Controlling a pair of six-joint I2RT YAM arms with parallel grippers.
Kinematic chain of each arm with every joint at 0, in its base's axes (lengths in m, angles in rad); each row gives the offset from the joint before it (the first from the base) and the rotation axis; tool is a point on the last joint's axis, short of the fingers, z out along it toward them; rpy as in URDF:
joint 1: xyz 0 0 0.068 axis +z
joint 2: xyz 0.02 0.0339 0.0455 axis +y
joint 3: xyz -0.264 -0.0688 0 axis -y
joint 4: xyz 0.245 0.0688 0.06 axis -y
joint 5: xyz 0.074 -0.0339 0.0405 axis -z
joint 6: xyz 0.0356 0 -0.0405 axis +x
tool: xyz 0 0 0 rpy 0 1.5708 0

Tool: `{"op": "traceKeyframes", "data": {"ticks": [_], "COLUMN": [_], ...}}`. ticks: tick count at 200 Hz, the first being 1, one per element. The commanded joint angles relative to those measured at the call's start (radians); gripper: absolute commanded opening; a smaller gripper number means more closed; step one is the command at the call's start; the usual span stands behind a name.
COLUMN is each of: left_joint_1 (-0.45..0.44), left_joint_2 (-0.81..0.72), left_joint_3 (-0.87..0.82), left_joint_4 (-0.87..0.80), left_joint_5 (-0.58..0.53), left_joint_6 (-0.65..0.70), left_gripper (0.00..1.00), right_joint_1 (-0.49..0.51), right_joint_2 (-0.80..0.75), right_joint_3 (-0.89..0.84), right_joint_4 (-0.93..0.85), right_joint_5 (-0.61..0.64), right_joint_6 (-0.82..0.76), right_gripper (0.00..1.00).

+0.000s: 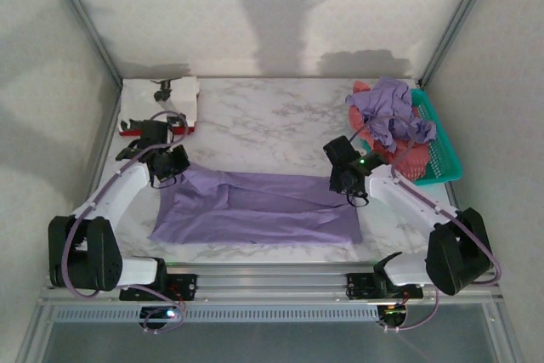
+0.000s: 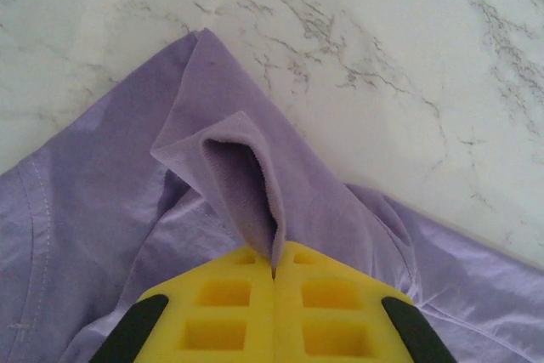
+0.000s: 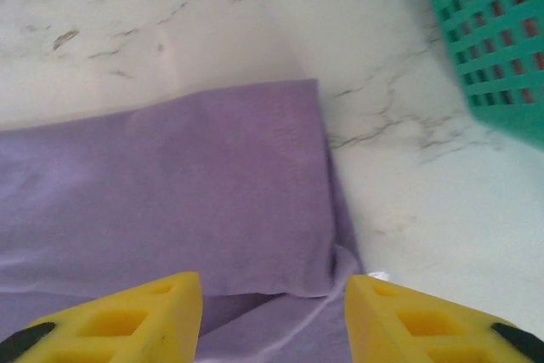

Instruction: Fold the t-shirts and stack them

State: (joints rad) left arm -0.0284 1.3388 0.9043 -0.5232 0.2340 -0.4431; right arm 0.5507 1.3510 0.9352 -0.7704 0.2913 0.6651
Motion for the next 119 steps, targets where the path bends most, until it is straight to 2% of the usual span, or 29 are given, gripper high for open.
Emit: {"op": "traceKeyframes", "data": {"ticks": [1, 37, 119], "left_joint_1": [0.005, 0.005, 0.005], "left_joint_2": [-0.049, -0.079, -0.209], "left_joint_3": [0.008, 0.015, -0.166], "left_joint_4": [-0.044, -0.09, -0.102], "left_joint_5": [0.016, 0.001, -0.053], "left_joint_6": [-0.034, -0.045, -0.142], "left_gripper": [0.0, 0.0, 0.0], "right_joint_1": [0.007, 0.023, 0.023], "right_joint_2": [0.027, 0.056, 0.089], "right_joint_3": [0.033, 0.043, 0.057], "right_joint_4": [0.034, 0.108, 0.122], "right_joint_5": [-0.115, -0.215, -0.228], "right_joint_6": [-0.007, 0.012, -0.01], "right_gripper": [0.49, 0.49, 0.5]}}
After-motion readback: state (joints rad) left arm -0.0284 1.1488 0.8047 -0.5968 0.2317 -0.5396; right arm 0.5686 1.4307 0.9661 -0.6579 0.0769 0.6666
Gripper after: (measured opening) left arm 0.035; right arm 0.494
